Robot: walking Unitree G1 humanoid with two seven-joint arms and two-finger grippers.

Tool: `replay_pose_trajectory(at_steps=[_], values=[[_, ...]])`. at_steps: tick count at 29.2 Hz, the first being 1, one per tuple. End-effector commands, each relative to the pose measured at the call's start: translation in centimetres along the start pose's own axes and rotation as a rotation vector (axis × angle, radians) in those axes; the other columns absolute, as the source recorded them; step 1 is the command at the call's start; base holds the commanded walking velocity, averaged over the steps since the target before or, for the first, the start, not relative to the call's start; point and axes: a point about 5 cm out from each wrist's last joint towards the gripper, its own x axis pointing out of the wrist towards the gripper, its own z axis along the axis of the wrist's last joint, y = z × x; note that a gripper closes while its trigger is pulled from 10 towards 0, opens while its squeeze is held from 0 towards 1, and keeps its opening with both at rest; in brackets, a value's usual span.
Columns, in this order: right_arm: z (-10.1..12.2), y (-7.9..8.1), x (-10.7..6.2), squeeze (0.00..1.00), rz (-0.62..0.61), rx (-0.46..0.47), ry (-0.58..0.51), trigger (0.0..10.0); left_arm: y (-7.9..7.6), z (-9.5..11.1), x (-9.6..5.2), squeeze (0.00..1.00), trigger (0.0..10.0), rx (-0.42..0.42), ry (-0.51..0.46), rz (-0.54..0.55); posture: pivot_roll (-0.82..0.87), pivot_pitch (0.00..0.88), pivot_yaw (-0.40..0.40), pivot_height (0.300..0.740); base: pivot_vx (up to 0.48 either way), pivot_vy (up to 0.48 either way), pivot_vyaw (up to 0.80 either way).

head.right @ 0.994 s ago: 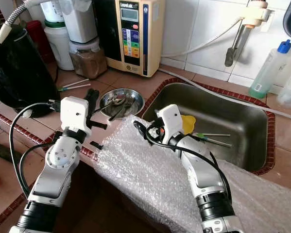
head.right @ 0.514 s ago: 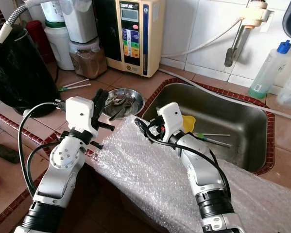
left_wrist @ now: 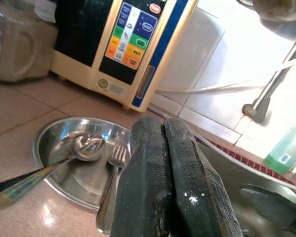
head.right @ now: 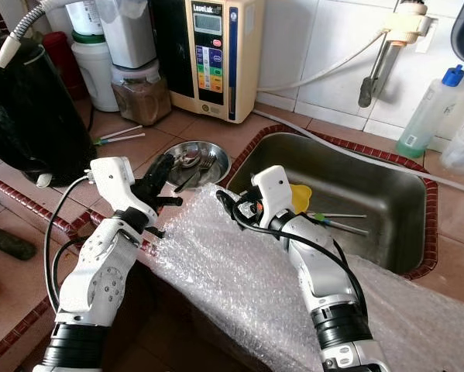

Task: Kitchen organization

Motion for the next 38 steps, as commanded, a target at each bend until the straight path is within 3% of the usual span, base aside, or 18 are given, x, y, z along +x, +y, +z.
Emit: replay_pose_trajectory(at_steps=[1,5,10,14,15,16,17,18,19,25,34,38], values=[[0.5,-0.2,0.1,0.00,-0.007,-0.014,-0.018,10.0,0.1,0.5,-0.1,0.00,0.0,-0.011,-0.007,-0.008,0.02,0.000,0.011,0.740,0.000,0.000,0.00],[0.4,-0.2,0.2,0.00,-0.010,-0.017,-0.017,10.0,0.3,0.9,-0.3,0.00,0.0,-0.019,-0.014,-0.014,0.02,0.000,0.012,0.740,0.000,0.000,0.00],[0.2,-0.4,0.1,0.00,-0.018,-0.024,-0.012,10.0,1.7,1.5,-1.0,0.00,0.0,0.063,-0.026,0.033,0.02,0.000,0.011,0.740,0.000,0.000,0.00],[0.2,-0.4,0.1,0.00,-0.022,-0.028,-0.010,10.0,3.0,2.1,-1.3,0.00,0.0,0.221,-0.037,0.071,0.02,0.000,0.010,0.740,0.000,0.000,0.00],[0.1,-0.5,0.1,0.00,-0.026,-0.026,-0.012,10.0,3.3,2.2,-1.2,0.14,3.5,0.259,-0.038,0.081,0.02,0.000,0.010,0.740,0.000,0.000,0.00],[0.1,-0.5,0.1,0.00,-0.029,-0.025,-0.012,10.0,3.4,2.2,-1.2,0.14,3.5,0.278,-0.037,0.085,0.02,0.000,0.010,0.740,0.000,0.000,0.00],[0.1,-0.4,0.1,0.00,-0.030,-0.024,-0.013,10.0,3.5,2.2,-1.2,1.00,5.9,0.290,-0.039,0.093,0.02,0.000,0.010,0.740,0.000,0.000,0.00],[0.1,-0.4,0.1,0.00,-0.030,-0.024,-0.013,10.0,3.5,2.2,-1.2,1.00,5.9,0.290,-0.039,0.093,0.02,0.000,0.010,0.740,0.000,0.000,0.00],[0.1,-0.4,0.1,0.00,-0.031,-0.024,-0.012,10.0,3.7,2.1,-1.1,1.00,10.0,0.292,-0.044,0.110,0.02,0.000,0.013,0.740,0.000,0.000,0.00],[0.0,-0.5,-0.1,0.00,-0.043,-0.029,-0.011,10.0,4.0,1.6,-0.7,1.00,10.0,0.311,-0.044,0.160,0.01,0.000,0.017,0.740,0.000,0.000,0.00],[0.1,-0.4,0.1,0.00,-0.046,-0.031,-0.013,10.0,2.1,-0.1,-1.3,1.00,10.0,0.434,-0.021,0.006,0.01,0.000,0.016,0.740,0.000,0.000,0.00],[0.0,-0.4,0.0,0.00,-0.045,-0.032,-0.011,10.0,2.3,-1.3,-2.2,1.00,10.0,0.457,0.008,-0.026,0.01,0.000,0.016,0.740,0.000,0.000,0.00]])
